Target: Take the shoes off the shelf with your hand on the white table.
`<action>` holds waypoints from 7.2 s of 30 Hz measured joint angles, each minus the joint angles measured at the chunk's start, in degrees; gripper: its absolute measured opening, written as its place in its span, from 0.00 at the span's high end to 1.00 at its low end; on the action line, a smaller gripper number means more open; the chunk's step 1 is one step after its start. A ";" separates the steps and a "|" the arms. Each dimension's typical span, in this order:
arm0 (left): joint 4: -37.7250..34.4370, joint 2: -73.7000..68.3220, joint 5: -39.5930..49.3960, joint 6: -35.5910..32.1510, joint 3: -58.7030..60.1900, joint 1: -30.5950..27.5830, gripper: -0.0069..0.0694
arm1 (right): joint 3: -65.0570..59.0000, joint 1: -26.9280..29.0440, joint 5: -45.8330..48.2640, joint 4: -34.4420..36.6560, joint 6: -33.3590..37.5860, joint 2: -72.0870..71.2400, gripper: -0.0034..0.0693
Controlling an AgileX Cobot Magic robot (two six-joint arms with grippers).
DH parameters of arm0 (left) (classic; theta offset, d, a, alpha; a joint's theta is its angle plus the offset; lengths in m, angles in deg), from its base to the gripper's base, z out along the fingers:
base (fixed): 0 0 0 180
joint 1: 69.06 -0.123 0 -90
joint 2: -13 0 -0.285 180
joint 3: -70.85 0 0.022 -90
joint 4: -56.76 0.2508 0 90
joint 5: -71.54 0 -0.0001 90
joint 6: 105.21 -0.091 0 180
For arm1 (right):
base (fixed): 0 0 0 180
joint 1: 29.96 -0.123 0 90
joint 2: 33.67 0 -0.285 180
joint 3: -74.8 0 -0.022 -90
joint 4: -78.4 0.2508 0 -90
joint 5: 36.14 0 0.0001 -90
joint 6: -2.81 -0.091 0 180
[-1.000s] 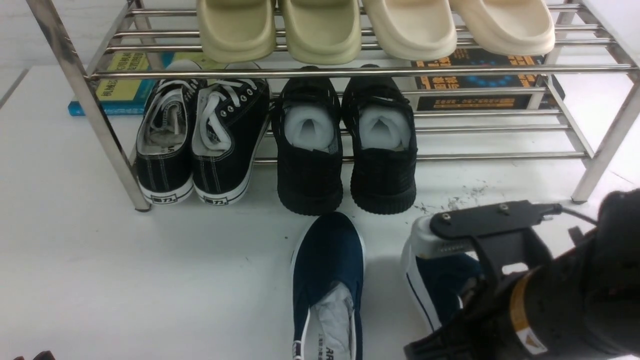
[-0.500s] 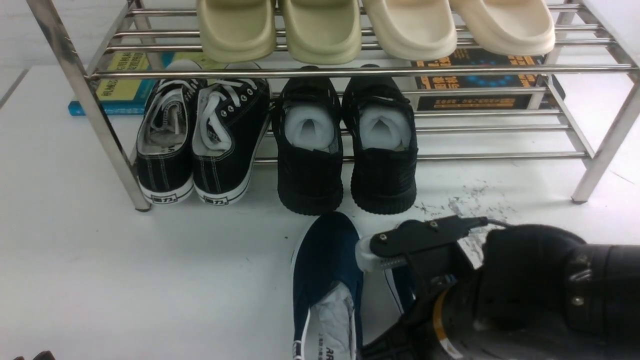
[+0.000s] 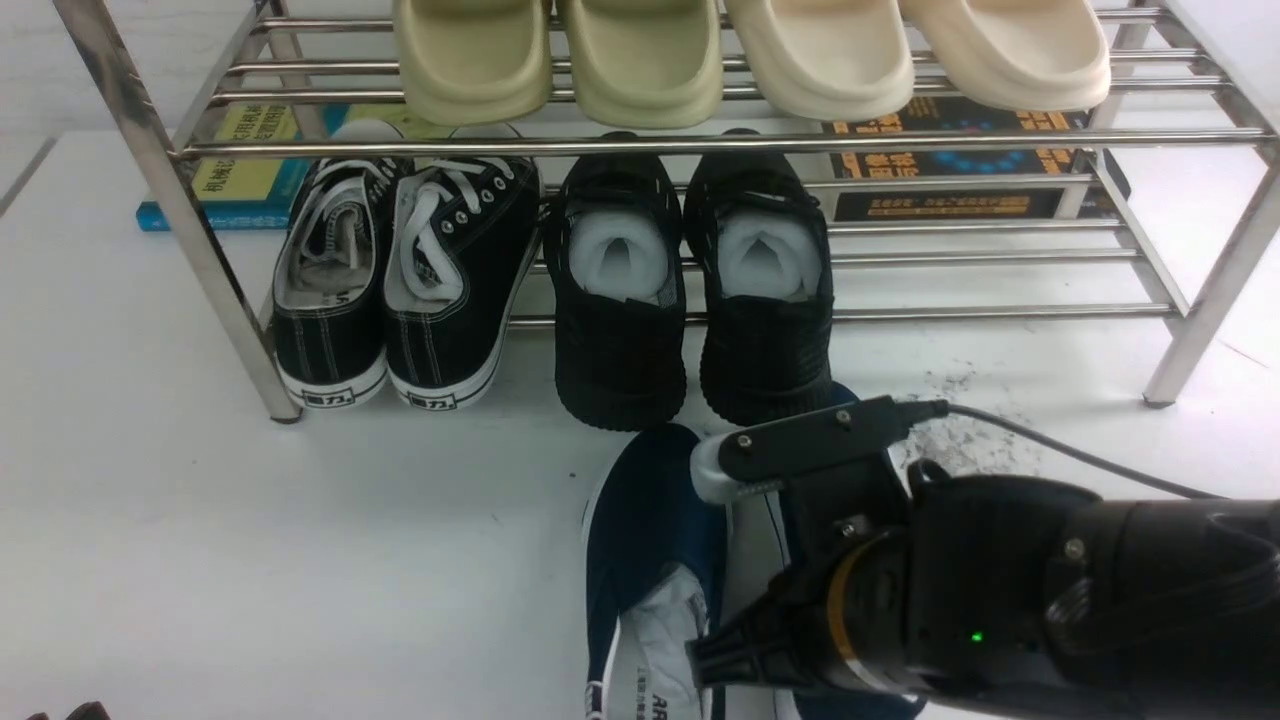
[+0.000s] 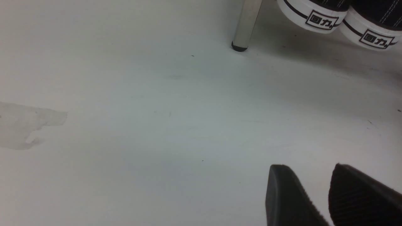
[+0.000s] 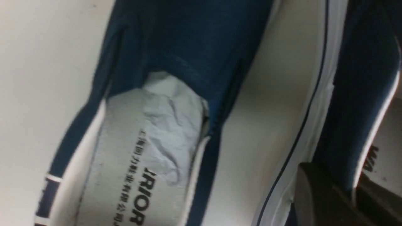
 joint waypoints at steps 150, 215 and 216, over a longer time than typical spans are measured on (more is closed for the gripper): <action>0.00 0.00 0.00 0.00 0.00 0.00 0.59 | -55.49 53.55 -13.40 33.00 64.50 -92.89 0.91; 0.00 0.00 0.00 0.00 0.00 0.00 0.59 | -55.49 53.61 -13.45 30.91 64.50 -92.89 0.84; 0.00 0.00 0.00 0.00 0.00 0.00 0.59 | -55.49 53.61 -13.45 30.91 64.50 -92.89 0.84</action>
